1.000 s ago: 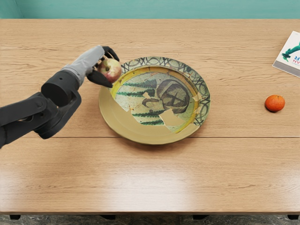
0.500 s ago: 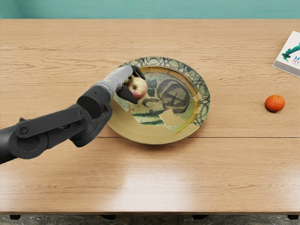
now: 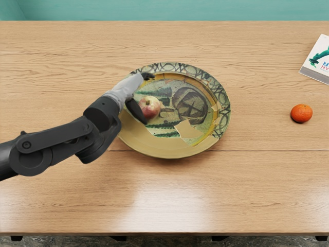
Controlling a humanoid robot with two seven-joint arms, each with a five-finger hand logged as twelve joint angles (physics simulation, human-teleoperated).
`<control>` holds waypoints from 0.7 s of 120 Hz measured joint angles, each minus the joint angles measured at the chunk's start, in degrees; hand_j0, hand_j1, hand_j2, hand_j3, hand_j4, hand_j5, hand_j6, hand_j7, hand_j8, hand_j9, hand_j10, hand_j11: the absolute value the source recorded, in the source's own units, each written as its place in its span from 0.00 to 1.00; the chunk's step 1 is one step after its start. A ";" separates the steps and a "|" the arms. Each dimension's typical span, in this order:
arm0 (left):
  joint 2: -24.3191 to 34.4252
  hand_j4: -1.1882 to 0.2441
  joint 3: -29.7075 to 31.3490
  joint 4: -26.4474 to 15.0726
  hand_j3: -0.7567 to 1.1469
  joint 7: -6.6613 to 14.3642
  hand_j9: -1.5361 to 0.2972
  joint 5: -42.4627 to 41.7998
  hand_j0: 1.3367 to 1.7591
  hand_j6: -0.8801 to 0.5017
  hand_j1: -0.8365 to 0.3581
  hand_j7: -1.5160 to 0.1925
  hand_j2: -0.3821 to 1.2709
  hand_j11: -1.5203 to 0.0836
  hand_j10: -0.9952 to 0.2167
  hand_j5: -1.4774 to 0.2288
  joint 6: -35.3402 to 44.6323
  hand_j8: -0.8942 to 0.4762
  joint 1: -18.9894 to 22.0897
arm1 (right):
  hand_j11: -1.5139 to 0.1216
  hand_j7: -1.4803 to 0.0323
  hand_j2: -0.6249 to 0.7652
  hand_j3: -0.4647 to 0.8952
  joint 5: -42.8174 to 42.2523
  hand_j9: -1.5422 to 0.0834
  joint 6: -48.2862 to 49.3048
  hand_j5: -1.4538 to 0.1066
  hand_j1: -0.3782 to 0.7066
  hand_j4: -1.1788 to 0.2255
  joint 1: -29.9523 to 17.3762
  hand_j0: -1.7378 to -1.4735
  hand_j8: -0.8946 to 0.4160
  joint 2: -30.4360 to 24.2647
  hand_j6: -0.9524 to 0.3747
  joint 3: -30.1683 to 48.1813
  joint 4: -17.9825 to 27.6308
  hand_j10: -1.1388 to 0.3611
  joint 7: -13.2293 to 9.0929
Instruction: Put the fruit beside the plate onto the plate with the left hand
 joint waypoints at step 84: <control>34.55 0.81 -19.65 -10.32 0.40 0.00 0.82 -69.63 0.76 0.62 0.97 0.87 0.24 0.93 0.80 0.85 -52.35 0.64 -0.75 | 0.93 0.98 0.45 0.34 0.08 0.95 0.00 0.93 0.03 0.84 0.00 0.30 0.68 0.00 0.72 -0.02 0.00 0.76 0.00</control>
